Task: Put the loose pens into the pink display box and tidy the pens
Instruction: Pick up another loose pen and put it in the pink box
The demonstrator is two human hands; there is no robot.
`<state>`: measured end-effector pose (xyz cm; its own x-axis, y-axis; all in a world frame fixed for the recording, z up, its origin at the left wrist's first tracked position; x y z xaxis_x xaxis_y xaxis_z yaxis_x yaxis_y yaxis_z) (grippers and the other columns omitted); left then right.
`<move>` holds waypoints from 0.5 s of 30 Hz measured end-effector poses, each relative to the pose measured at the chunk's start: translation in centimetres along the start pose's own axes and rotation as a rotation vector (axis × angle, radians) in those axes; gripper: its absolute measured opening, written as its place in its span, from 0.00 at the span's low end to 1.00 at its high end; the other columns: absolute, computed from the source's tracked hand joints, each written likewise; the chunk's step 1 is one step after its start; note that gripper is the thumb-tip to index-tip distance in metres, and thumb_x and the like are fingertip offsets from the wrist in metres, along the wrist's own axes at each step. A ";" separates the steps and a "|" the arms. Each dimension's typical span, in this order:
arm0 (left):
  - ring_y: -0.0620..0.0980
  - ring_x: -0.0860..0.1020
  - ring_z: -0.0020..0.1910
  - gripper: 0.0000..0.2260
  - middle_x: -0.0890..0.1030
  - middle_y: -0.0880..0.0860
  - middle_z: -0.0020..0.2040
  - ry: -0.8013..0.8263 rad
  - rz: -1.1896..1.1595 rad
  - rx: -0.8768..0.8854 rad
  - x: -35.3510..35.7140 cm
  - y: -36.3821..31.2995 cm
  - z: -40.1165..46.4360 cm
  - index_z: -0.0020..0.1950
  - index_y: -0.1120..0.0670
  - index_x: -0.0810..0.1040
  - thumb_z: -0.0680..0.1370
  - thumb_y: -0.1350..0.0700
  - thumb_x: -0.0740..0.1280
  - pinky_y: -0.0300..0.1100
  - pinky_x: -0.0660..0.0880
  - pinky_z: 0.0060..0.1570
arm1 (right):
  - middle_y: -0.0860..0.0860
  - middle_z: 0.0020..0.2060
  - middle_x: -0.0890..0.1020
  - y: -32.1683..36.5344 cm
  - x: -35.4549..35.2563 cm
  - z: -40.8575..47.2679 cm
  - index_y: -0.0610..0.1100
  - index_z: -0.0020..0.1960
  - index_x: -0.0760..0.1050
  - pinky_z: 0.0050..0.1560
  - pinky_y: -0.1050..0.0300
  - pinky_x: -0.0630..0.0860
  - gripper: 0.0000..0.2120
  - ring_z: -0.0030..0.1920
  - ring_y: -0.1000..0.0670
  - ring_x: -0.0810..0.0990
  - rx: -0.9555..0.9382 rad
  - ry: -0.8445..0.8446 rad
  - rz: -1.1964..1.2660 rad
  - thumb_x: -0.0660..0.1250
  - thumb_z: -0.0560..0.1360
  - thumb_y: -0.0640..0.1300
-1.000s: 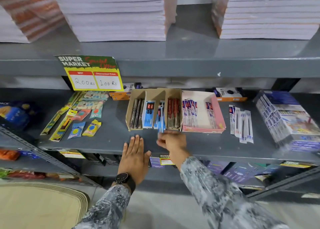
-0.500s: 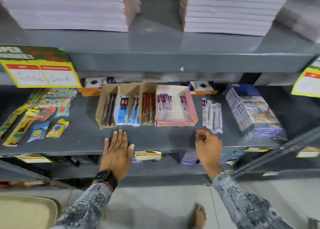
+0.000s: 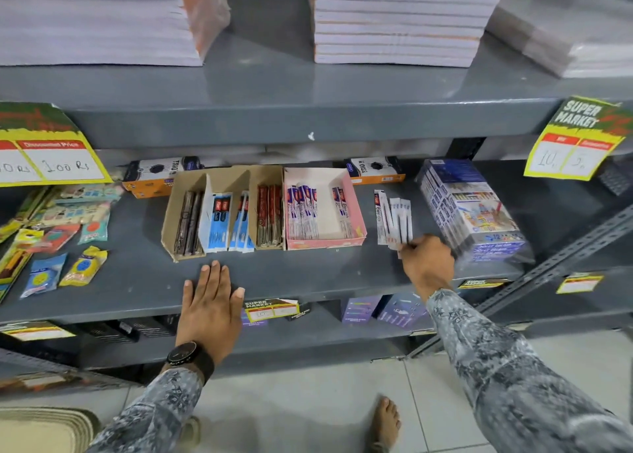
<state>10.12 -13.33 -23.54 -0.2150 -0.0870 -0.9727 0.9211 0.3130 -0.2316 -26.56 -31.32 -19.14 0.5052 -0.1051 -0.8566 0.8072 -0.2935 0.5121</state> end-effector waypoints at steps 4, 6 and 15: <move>0.51 0.48 0.81 0.35 0.52 0.54 0.82 0.022 0.007 -0.005 0.0 0.0 0.1 0.80 0.57 0.53 0.78 0.39 0.37 0.54 0.43 0.79 | 0.40 0.48 0.87 0.0 -0.3 0.0 0.44 0.52 0.86 0.50 0.46 0.80 0.13 0.48 0.35 0.84 -0.003 -0.003 0.037 0.69 0.73 0.49; 0.51 0.47 0.81 0.35 0.51 0.54 0.82 0.028 0.010 -0.011 0.1 0.1 0.1 0.81 0.56 0.52 0.78 0.39 0.36 0.54 0.43 0.79 | 0.41 0.46 0.87 -0.1 -0.4 -0.1 0.44 0.51 0.86 0.48 0.49 0.80 0.12 0.46 0.36 0.84 -0.016 -0.019 0.056 0.68 0.73 0.48; 0.54 0.81 0.61 0.24 0.82 0.56 0.63 0.029 -0.624 -0.152 -4.1 -2.8 -0.5 0.68 0.51 0.77 0.81 0.37 0.56 0.54 0.75 0.64 | 0.50 0.39 0.86 5.7 -2.9 -7.5 0.42 0.47 0.82 0.37 0.60 0.78 0.03 0.33 0.52 0.82 -0.685 -0.286 0.380 0.70 0.76 0.36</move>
<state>8.30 -13.36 -18.91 -0.7062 -0.2707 -0.6542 0.5645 0.3424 -0.7511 -21.15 -25.54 -13.27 0.7581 -0.3446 -0.5536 0.6512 0.4438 0.6156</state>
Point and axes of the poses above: each hand's wrist, its own z-axis towards the middle knuckle, its own x-axis out of the palm, y = z × x, the point moved 4 cm from there along z, towards the middle knuckle
